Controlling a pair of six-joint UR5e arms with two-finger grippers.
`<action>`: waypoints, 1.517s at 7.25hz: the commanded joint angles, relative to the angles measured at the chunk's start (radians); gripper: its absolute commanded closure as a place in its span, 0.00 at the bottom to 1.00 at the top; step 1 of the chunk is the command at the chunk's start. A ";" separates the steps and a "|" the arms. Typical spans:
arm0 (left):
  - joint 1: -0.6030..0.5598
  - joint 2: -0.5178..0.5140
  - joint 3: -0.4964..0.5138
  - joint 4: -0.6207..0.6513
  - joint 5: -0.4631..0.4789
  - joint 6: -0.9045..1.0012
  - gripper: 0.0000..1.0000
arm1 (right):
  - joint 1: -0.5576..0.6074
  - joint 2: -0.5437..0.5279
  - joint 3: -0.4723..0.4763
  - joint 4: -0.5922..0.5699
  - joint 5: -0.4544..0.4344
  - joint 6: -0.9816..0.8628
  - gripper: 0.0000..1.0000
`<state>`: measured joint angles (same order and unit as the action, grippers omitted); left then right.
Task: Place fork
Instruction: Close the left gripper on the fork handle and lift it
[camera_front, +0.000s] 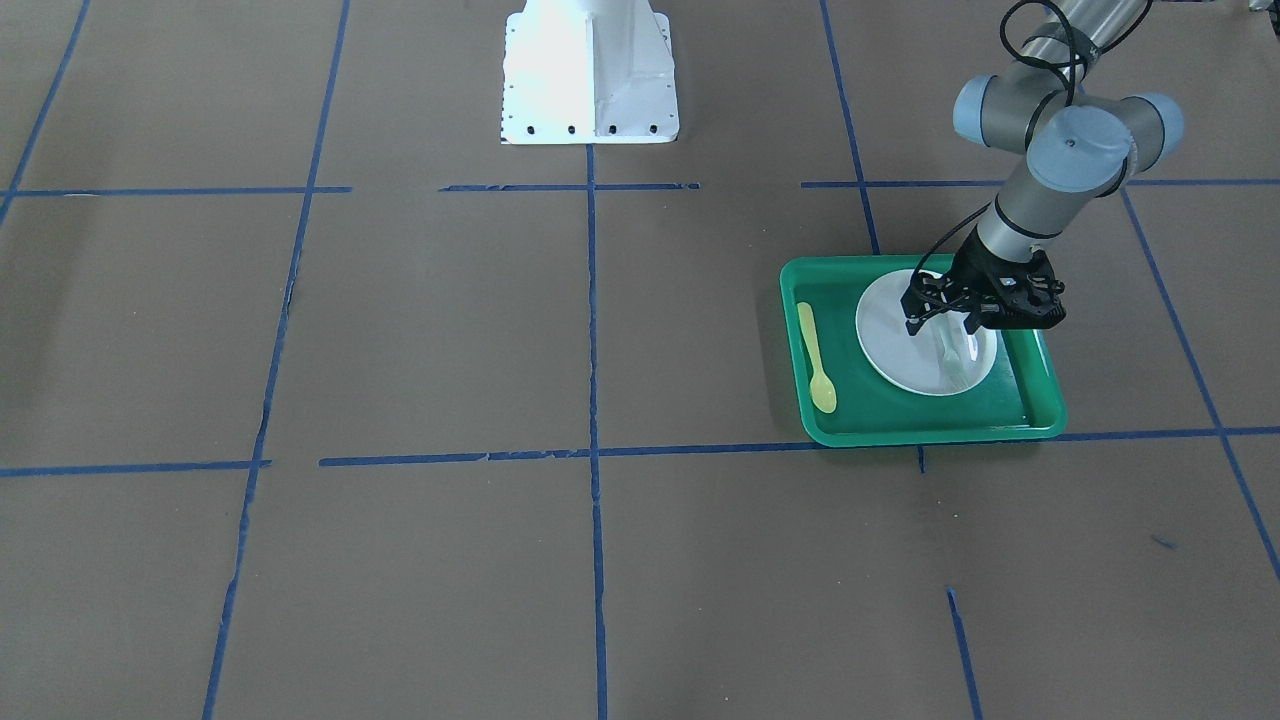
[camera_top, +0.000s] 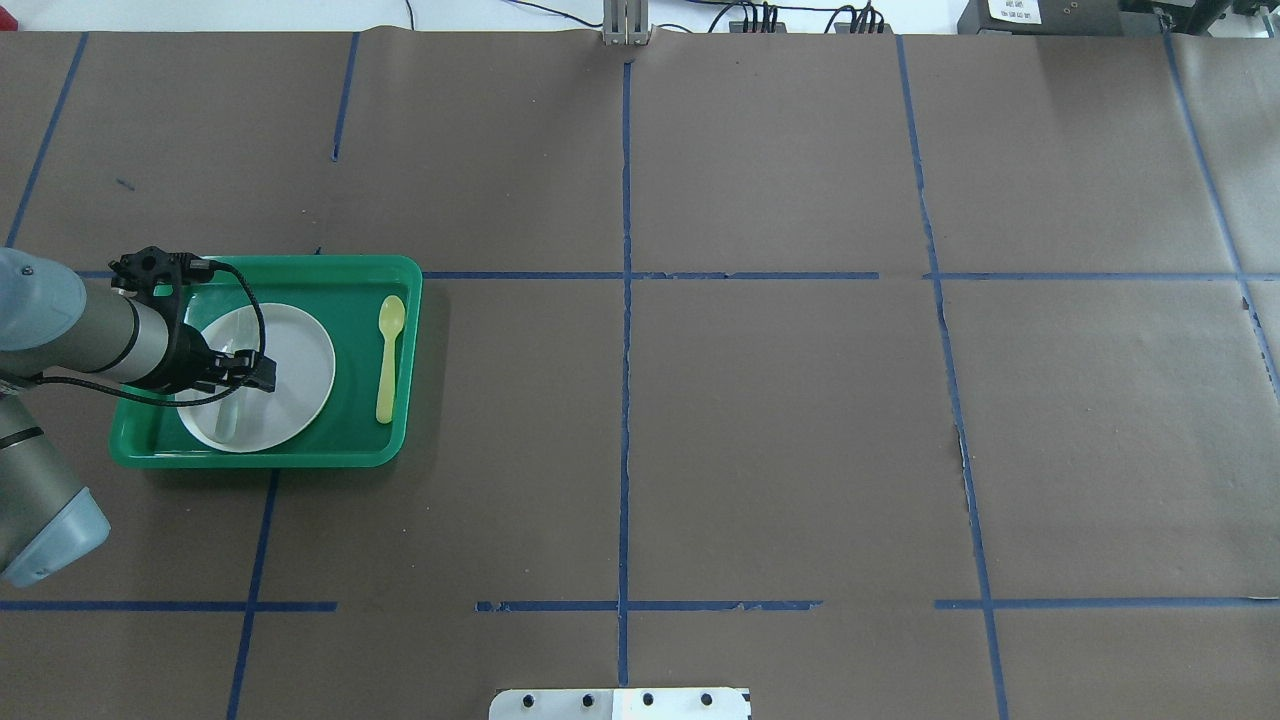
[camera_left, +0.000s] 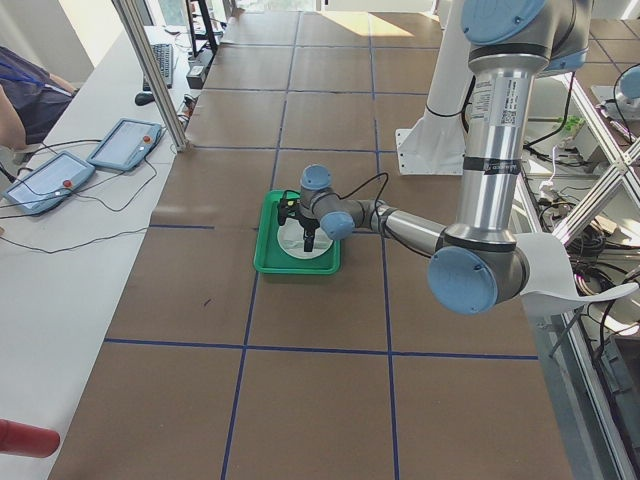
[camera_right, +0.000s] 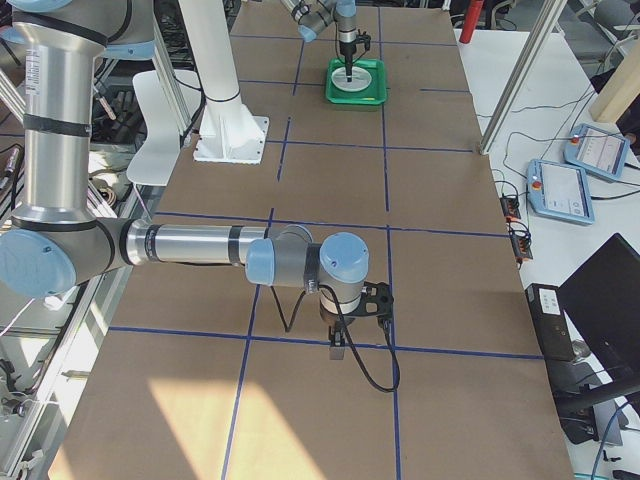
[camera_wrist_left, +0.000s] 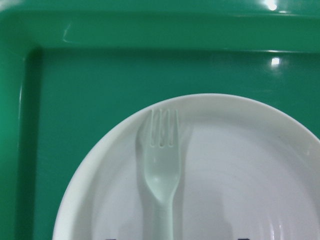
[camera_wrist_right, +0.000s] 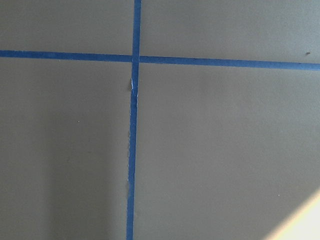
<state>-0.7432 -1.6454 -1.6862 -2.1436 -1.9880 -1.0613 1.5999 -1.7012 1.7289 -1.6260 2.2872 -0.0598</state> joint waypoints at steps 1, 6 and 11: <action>0.001 0.009 -0.012 0.005 -0.005 0.001 0.92 | 0.000 0.000 0.000 0.000 0.000 0.000 0.00; -0.017 0.007 -0.050 0.002 -0.067 -0.003 1.00 | 0.000 0.000 0.000 0.000 0.000 0.000 0.00; -0.185 0.122 -0.026 -0.138 -0.143 0.069 1.00 | 0.000 0.000 0.000 0.000 0.000 0.000 0.00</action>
<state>-0.9203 -1.5766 -1.7414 -2.1977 -2.1289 -1.0208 1.5999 -1.7012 1.7292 -1.6260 2.2872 -0.0598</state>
